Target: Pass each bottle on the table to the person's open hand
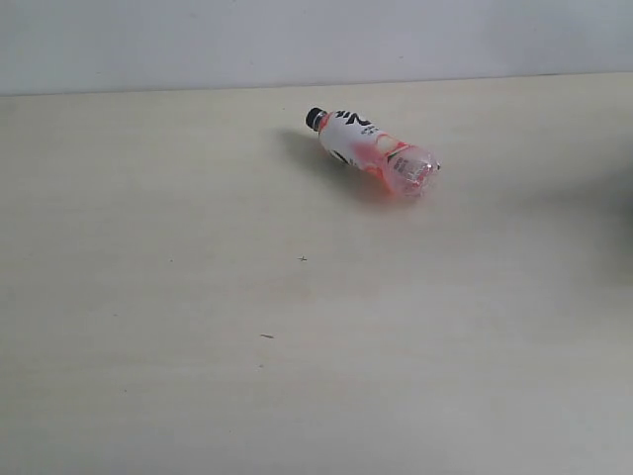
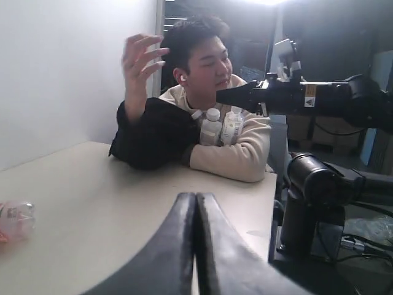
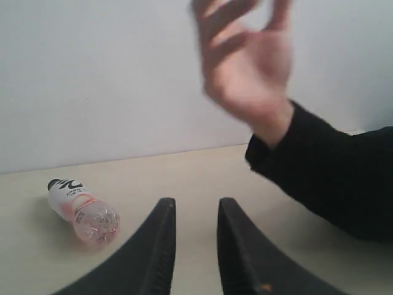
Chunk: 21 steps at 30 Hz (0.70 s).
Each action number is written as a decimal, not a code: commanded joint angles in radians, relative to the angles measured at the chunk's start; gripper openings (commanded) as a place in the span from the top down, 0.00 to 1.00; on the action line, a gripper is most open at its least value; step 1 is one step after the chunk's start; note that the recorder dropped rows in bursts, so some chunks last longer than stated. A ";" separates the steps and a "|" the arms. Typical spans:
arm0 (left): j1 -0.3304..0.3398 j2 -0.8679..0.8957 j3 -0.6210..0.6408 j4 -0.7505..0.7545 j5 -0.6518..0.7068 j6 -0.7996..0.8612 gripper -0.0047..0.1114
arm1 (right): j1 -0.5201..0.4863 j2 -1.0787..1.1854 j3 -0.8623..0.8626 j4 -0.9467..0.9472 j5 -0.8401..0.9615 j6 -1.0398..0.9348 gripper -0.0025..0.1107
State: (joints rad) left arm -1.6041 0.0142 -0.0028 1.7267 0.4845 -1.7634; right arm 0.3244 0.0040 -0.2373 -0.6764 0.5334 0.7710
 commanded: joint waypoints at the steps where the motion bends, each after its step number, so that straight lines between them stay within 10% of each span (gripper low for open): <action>1: -0.005 -0.014 0.003 0.018 0.101 -0.008 0.95 | 0.002 -0.004 0.001 -0.003 -0.007 -0.003 0.76; 6: -0.005 -0.014 0.003 0.018 -0.222 0.034 0.95 | 0.002 -0.004 0.001 -0.003 -0.007 -0.001 0.76; 21: -0.005 -0.014 0.003 0.018 -0.258 -0.017 0.95 | 0.002 -0.004 0.001 -0.003 -0.007 -0.002 0.76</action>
State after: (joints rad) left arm -1.6041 0.0053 -0.0028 1.7399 0.2482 -1.7514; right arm 0.3244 0.0040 -0.2373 -0.6764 0.5334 0.7710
